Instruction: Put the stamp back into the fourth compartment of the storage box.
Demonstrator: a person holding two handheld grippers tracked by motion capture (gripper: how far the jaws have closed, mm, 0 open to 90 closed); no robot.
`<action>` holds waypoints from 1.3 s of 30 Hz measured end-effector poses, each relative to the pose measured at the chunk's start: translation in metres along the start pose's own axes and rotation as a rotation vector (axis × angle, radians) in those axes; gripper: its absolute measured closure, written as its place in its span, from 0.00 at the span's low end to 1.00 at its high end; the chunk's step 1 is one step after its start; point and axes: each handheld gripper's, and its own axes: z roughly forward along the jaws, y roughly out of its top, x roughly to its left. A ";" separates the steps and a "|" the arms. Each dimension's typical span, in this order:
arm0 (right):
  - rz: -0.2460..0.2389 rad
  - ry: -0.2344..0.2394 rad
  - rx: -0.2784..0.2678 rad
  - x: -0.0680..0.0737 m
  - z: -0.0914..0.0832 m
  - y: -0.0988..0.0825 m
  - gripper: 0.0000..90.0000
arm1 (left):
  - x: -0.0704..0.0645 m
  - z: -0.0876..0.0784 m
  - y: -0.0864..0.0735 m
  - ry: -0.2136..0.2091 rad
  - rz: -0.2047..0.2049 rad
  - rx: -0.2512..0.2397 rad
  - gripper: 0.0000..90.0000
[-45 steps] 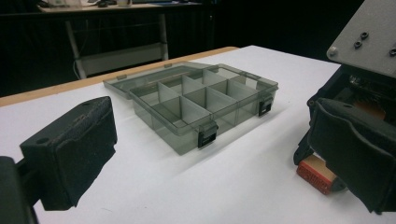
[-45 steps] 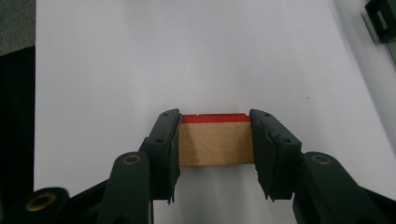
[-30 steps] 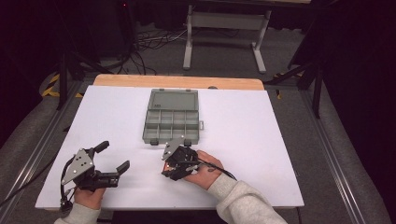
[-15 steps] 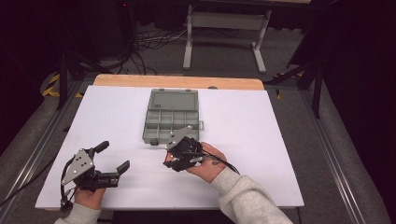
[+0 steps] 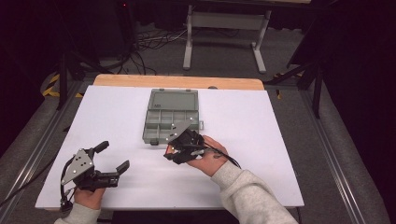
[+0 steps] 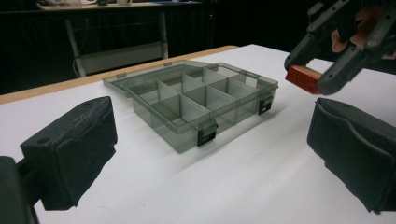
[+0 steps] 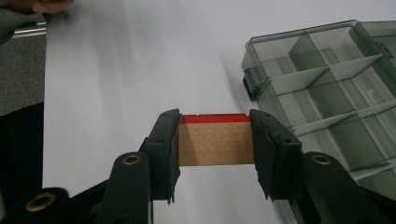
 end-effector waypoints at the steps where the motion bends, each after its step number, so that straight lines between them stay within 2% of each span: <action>1: 0.004 -0.008 -0.001 -0.004 -0.002 0.002 0.61 | 0.000 0.001 -0.001 0.002 -0.006 -0.005 0.02; 12: 0.044 -0.042 -0.011 -0.023 -0.007 0.004 0.61 | 0.002 0.001 -0.002 0.002 -0.006 -0.014 0.02; 22: 0.111 -0.091 -0.005 -0.047 -0.010 0.004 0.61 | 0.003 -0.001 -0.002 0.008 -0.015 -0.012 0.02; 31: 0.160 -0.138 0.008 -0.067 -0.008 0.001 0.61 | 0.003 -0.001 -0.002 0.008 -0.018 -0.010 0.02; 35: 0.190 -0.159 0.016 -0.079 -0.005 -0.001 0.61 | 0.003 -0.001 -0.001 0.008 -0.016 -0.011 0.02; 39: 0.204 -0.166 0.033 -0.085 -0.003 -0.002 0.61 | 0.003 -0.002 -0.001 0.009 -0.014 -0.012 0.02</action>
